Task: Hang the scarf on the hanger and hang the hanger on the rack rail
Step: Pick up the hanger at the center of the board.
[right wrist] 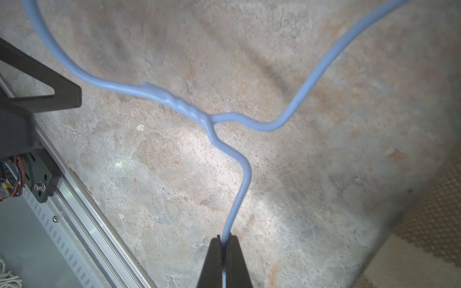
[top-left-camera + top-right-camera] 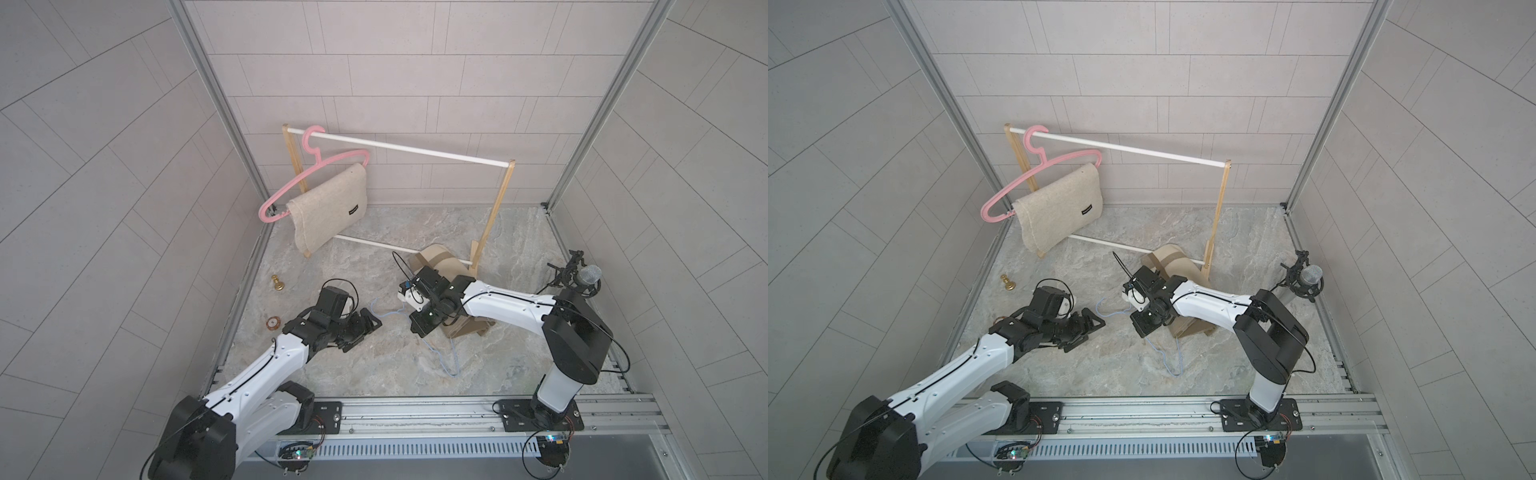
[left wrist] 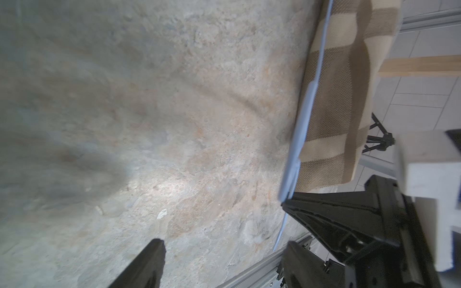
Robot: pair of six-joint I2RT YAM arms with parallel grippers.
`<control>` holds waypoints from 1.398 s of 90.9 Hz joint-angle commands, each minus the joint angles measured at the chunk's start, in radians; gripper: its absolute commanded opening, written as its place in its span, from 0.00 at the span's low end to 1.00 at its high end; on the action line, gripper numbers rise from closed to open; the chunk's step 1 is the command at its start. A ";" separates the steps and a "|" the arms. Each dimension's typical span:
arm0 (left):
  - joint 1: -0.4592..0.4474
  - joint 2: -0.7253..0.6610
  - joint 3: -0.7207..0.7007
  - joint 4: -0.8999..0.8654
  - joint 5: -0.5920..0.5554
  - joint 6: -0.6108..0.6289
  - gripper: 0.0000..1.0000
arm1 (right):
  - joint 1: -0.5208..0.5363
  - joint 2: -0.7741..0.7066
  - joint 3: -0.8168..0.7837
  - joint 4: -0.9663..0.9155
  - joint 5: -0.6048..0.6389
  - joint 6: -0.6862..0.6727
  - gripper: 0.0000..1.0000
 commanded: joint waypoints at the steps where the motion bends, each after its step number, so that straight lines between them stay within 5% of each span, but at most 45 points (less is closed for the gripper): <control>1: 0.006 0.004 0.041 0.051 -0.008 -0.010 0.76 | 0.003 -0.027 -0.010 0.016 -0.030 0.008 0.00; 34: 0.008 0.104 0.083 0.127 -0.070 -0.063 0.65 | 0.005 -0.060 -0.039 0.048 -0.121 0.028 0.00; 60: 0.008 0.109 0.127 0.120 -0.057 -0.038 0.11 | 0.005 -0.098 -0.055 0.047 -0.094 0.040 0.00; 71: 0.008 0.070 0.136 0.092 -0.051 -0.060 0.00 | 0.012 -0.138 -0.054 0.035 -0.020 0.046 0.00; 87: 0.007 0.027 0.153 0.071 -0.028 -0.106 0.00 | 0.037 -0.184 -0.072 0.057 0.067 0.061 0.37; 103: 0.006 0.007 0.172 0.061 -0.019 -0.116 0.00 | 0.048 -0.135 -0.062 0.077 0.068 0.059 0.43; 116: 0.006 0.011 0.187 0.050 -0.016 -0.112 0.00 | 0.072 -0.090 -0.046 0.074 0.083 0.053 0.39; 127: 0.006 0.013 0.196 0.040 -0.020 -0.106 0.00 | 0.073 -0.100 -0.042 0.078 0.082 0.064 0.10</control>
